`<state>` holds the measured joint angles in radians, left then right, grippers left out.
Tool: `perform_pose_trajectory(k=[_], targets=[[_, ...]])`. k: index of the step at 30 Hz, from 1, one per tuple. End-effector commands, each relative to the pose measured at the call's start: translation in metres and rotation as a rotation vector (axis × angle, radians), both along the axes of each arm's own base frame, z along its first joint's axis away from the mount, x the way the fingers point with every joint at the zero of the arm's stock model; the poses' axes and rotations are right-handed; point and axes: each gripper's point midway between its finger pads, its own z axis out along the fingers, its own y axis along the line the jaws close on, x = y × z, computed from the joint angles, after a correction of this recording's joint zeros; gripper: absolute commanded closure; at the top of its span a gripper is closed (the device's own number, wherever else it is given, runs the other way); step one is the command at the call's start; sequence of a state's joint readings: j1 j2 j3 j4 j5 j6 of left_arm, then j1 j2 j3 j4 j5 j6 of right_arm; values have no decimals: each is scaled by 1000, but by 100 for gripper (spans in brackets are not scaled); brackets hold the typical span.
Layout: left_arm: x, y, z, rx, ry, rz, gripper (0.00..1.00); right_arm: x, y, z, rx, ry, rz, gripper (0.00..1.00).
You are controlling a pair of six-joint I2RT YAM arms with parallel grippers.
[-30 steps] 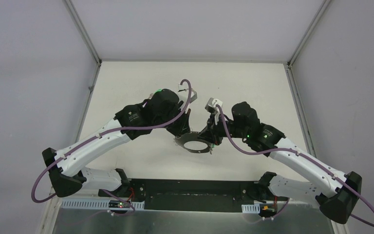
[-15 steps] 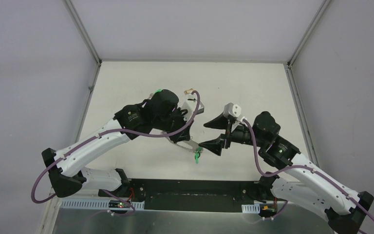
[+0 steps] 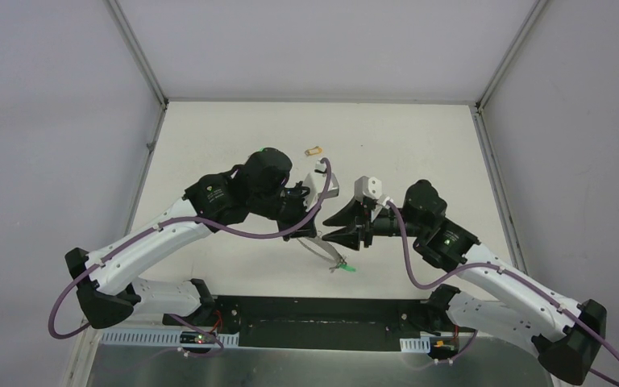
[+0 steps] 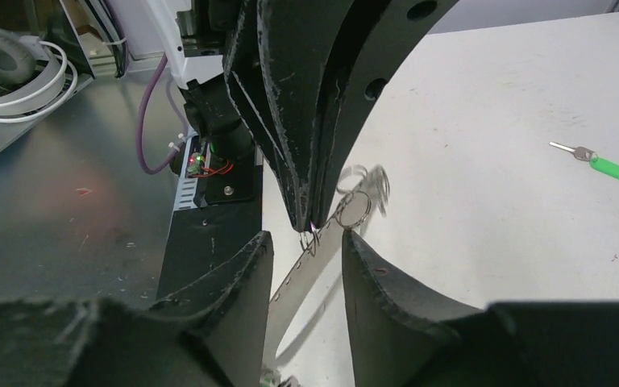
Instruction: Put the keys on the keyring
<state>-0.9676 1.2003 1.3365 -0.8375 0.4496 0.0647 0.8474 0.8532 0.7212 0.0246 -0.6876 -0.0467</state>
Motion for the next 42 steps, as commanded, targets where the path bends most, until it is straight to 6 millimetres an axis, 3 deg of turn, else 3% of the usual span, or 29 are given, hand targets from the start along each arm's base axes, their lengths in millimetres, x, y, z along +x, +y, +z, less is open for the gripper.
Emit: perform_pose_trajectory(k=[1,7,25,31,35,40,42], targets=[[-5,-5,27,-104,-63,-57,100,-3,3,14,54,-68,41,63],[-7,-6,31,-131,-77,-73,100,-5,7,3,30,-47,74,65],[-11,-7,30,-154,-80,-96,100,-8,9,5,25,-36,103,100],[-11,-5,33,-161,-92,-94,100,-7,7,2,16,-35,87,100],[-4,1,37,-162,-109,-26,76,6,4,8,29,-22,-11,100],[10,14,41,-185,-102,148,62,23,1,15,53,35,-138,100],[12,15,40,-222,-89,193,61,25,1,20,79,68,-166,100]])
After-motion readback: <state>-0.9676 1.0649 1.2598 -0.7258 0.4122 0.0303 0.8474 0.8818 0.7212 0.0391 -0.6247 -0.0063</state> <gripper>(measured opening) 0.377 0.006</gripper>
